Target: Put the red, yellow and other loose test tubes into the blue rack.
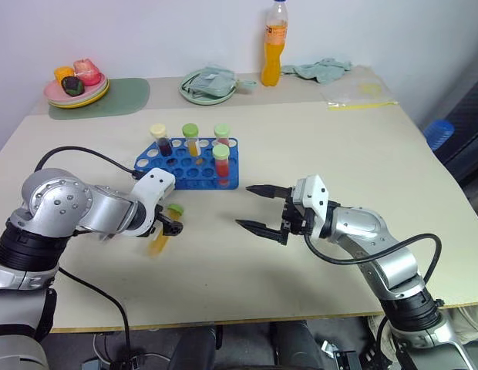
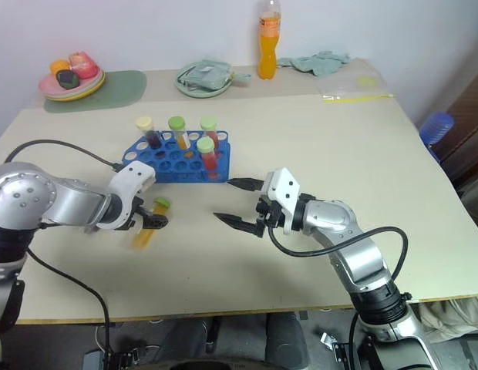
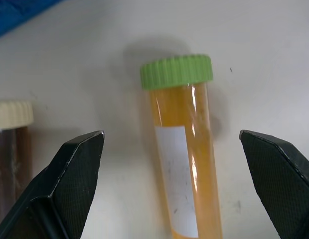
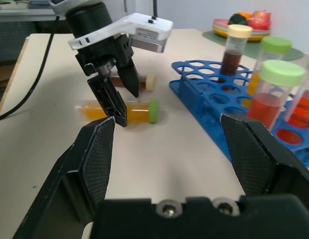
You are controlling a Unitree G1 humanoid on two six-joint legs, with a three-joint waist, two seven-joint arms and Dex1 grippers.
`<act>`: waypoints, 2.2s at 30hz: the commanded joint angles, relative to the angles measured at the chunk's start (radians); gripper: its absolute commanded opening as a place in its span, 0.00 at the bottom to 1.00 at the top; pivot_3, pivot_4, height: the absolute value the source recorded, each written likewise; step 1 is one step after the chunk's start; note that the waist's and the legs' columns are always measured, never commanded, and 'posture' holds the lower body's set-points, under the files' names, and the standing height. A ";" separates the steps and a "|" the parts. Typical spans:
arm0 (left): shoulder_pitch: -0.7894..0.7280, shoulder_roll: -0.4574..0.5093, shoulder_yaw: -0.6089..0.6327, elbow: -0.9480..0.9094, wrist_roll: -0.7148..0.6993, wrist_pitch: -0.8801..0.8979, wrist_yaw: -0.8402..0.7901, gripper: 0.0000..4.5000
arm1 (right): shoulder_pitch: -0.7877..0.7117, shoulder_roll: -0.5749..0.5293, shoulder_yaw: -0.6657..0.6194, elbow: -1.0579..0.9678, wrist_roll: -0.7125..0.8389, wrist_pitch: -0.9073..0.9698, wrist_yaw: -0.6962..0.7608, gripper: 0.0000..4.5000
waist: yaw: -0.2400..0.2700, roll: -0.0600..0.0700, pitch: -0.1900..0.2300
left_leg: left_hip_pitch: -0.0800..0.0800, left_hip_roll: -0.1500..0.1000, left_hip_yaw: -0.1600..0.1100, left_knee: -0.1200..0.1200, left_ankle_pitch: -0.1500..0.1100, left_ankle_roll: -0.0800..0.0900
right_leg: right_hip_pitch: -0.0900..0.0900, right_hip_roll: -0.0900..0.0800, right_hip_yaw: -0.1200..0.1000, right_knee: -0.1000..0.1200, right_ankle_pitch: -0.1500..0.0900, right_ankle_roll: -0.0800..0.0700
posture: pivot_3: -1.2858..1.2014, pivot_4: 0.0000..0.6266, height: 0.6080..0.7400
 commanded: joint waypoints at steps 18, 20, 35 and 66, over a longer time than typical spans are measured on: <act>0.139 0.230 0.257 -0.300 0.132 -0.333 -0.246 0.20 | -0.008 0.003 0.009 -0.004 -0.014 -0.034 0.023 0.83 | -0.001 0.000 0.000 | 0.000 0.001 0.010 -0.001 0.001 -0.002 | -0.003 0.000 0.005 0.001 0.000 0.000 | 0.52 0.24 1.00; 0.246 0.219 0.303 -0.393 0.349 -0.565 -0.365 0.20 | -0.008 0.005 0.011 -0.003 -0.015 -0.033 0.022 0.83 | 0.001 0.000 0.000 | 0.000 0.001 0.012 -0.001 0.001 -0.003 | -0.003 0.000 0.006 0.000 0.000 0.000 | 0.52 0.24 1.00; 0.369 -0.525 0.032 -0.111 1.336 -1.515 -0.254 0.20 | -0.009 0.037 0.025 0.006 -0.023 -0.020 -0.009 0.83 | 0.030 -0.004 -0.002 | 0.001 0.001 0.015 0.001 -0.002 0.003 | 0.001 0.000 0.006 -0.005 0.003 0.002 | 0.52 0.24 1.00; 0.296 -0.746 0.105 0.256 1.464 -1.703 -0.432 0.20 | 0.004 0.039 0.025 -0.013 -0.018 0.002 -0.047 0.83 | 0.026 -0.004 -0.002 | 0.001 0.000 0.013 0.002 -0.002 0.004 | 0.000 0.000 0.006 -0.003 0.003 0.002 | 0.52 0.24 1.00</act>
